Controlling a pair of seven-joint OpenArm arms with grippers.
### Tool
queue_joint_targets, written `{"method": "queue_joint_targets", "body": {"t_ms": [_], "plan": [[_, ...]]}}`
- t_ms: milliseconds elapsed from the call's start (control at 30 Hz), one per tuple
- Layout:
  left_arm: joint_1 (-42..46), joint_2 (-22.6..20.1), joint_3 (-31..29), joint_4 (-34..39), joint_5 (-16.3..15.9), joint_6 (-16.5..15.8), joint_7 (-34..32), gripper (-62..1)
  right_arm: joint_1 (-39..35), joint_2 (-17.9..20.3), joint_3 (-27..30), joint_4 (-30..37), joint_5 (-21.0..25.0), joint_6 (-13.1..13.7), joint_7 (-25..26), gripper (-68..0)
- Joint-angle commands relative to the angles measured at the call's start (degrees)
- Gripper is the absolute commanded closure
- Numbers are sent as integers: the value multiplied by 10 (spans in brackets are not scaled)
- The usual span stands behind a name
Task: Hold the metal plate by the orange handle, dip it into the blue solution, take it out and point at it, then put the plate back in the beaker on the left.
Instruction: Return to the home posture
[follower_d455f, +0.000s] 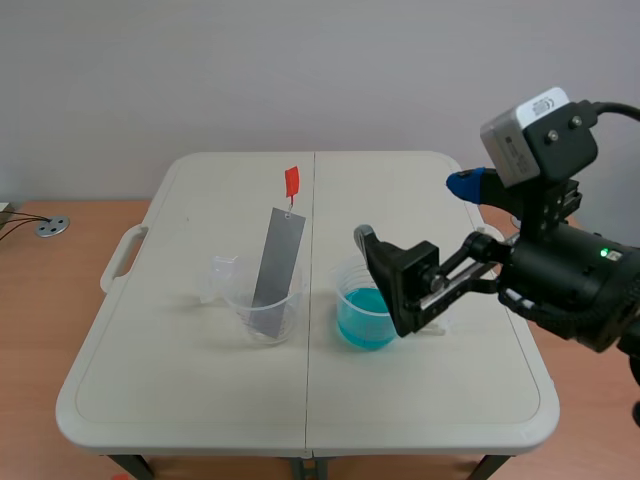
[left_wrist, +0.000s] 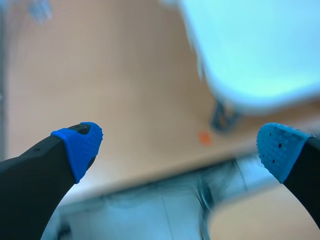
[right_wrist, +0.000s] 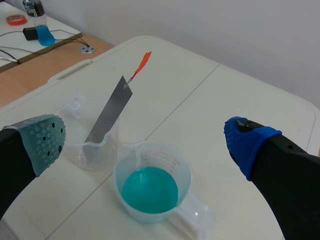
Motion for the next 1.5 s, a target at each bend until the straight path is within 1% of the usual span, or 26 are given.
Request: {"method": "queue_joint_targets", "body": {"t_ms": [0, 100, 167, 267, 333, 433, 533, 667, 733, 833, 900, 967, 1033, 1100, 1233, 1467], "plan": [[3, 5, -9, 45, -1, -2, -8, -623, -18, 2, 7, 15, -3, -1, 18, -665], [3, 5, -31, 126, 0, -1, -7, -623, -68, 2, 16, 38, -26, -14, 36, -665], [3, 6, -33, 174, 0, -2, -7, -623, -99, 2, 22, 52, -40, -14, 48, -665], [3, 25, -33, 242, 0, -2, -7, -623, -144, 2, 32, 72, -56, -20, 62, -665], [3, 49, -33, 286, 0, -3, -7, -623, -171, 2, 38, 81, -63, -31, 73, -665], [3, 100, -32, 343, 4, -14, 2, -623, -201, 2, 50, 82, -65, -33, 90, -665], [3, 150, -29, 376, 25, -37, 1, -623, -222, 2, 59, 82, -79, -35, 100, -665], [0, 193, -17, 387, 40, -68, 2, -623, -236, 2, 68, 82, -88, -41, 108, -665], [0, 206, -12, 387, 55, -80, 2, -623, -239, 2, 71, 82, -89, -41, 108, -665], [0, 207, 2, 387, 67, -83, 3, -623, -240, 2, 73, 82, -90, -42, 108, -665], [0, 207, 11, 387, 87, -83, 6, -623, -240, 2, 73, 82, -92, -42, 106, -665], [0, 207, 21, 387, 97, -83, 24, -623, -240, 2, 73, 82, -92, -42, 106, -665], [0, 207, 29, 387, 108, -83, 29, -623, -240, 2, 73, 82, -92, -41, 106, -665], [0, 207, 32, 387, 108, -83, 33, -623, -240, 2, 73, 82, -92, -41, 104, -665], [0, 207, 35, 384, 108, -83, 62, -623, -240, 2, 73, 82, -92, -41, 103, -665], [-7, 207, 59, 349, 108, -83, 62, -623, -240, 1, 73, 82, -92, -41, 94, -665]]}}
